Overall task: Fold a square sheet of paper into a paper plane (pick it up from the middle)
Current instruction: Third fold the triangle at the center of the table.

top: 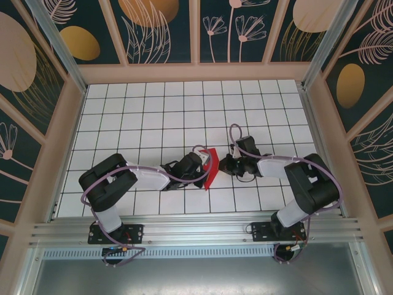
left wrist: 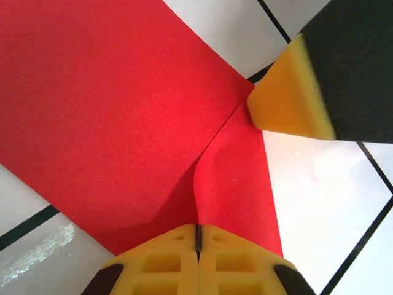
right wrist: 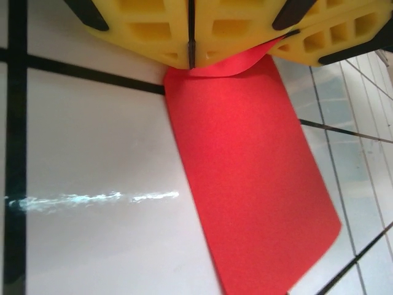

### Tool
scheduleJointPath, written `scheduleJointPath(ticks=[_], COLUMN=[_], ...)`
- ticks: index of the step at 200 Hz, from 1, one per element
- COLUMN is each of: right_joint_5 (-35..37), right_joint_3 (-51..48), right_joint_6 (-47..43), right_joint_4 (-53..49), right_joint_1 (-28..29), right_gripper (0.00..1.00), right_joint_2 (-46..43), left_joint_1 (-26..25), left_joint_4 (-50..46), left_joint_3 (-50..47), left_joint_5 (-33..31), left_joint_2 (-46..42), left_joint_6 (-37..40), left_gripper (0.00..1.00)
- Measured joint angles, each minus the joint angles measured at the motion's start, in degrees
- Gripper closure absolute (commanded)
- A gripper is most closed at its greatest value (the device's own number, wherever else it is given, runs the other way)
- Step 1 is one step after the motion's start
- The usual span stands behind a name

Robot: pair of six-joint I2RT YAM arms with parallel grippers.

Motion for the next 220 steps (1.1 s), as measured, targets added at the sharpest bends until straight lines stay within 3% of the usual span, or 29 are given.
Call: scheduleJointPath(ticks=[34,122,220], right_joint_5=[-0.31,-0.17,1.25], right_joint_3=[-0.22,-4.17,-5.53], right_joint_6=[1.79,4.94,7.96], right_joint_4=[0.61,4.52,5.73], right_joint_1=[2.36,4.57,9.40], right_gripper=[0.90,0.90,0.90], right_joint_2=[-4.07,-0.50,-5.01], left_joint_1=[0.00,0.07,0.22], left_joint_4=[0.00,-0.02,0.00], left_joint_3=[0.00,-0.02,-0.07], left_joint_5=[0.00,-0.02,0.00], left_joint_2=[0.00,0.00,-0.04], left_joint_6=[0.00,-0.17,-0.44], left_gripper=[0.98,0.98,0.98])
